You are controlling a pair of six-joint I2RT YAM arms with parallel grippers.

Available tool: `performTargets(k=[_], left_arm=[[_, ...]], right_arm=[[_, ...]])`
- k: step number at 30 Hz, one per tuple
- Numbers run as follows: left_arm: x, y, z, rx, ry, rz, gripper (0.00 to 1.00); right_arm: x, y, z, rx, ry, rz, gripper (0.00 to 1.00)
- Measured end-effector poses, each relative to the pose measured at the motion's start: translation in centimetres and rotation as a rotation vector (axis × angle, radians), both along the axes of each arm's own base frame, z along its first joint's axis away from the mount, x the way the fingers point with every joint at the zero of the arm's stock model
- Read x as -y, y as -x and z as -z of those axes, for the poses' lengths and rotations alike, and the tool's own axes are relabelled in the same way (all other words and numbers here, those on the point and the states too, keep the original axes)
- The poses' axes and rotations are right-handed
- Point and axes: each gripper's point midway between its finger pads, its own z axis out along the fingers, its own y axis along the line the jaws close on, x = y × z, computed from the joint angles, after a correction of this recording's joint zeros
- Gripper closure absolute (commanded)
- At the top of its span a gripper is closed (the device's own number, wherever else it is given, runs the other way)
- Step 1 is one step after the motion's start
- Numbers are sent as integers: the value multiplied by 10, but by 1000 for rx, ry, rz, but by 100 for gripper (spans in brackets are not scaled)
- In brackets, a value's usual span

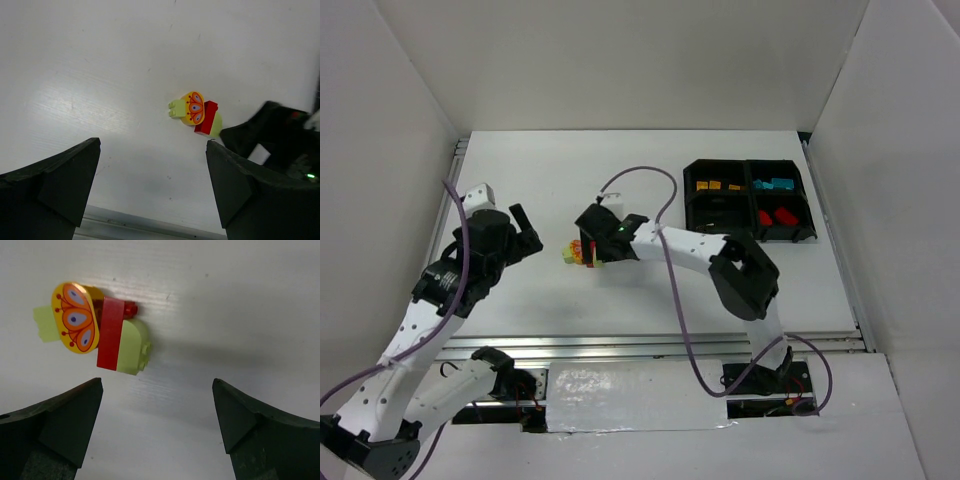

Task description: Sort the legos into containers by color

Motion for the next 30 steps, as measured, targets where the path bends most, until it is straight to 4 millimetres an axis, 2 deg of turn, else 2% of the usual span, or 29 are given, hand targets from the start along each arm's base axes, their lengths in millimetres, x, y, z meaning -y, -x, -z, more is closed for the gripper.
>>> performTargets(k=[2,4,7,12,20,23,24,28,30], left_arm=[[0,1,-8,38,-3,26,1],[1,2,-7,43,-12,49,0],[1,3,5,16,-37,65,0],[4,2,33,-74,-73,95,0],[5,-3,33,-71,-65,117,0],[4,-4,32,-70,-67,124,0],[5,-4,32,-69,-67,126,1],[5,-4,32,-70,-62,133,1],[6,-4,32,-69,-59,135,0]], right_arm=[[-15,9,22,-28,42,-28,5],[-27,11,33,-36,63,-44,6],[-37,6,35,-30,58,-46,7],[-42,-1,29,-13,46,-42,9],[-41,-1,43,-34,69,-53,16],[-40,0,48,-40,79,-61,21],[-40,0,51,-43,84,-62,27],[-39,1,59,-54,98,-69,38],[-38,1,62,-62,99,-73,47]])
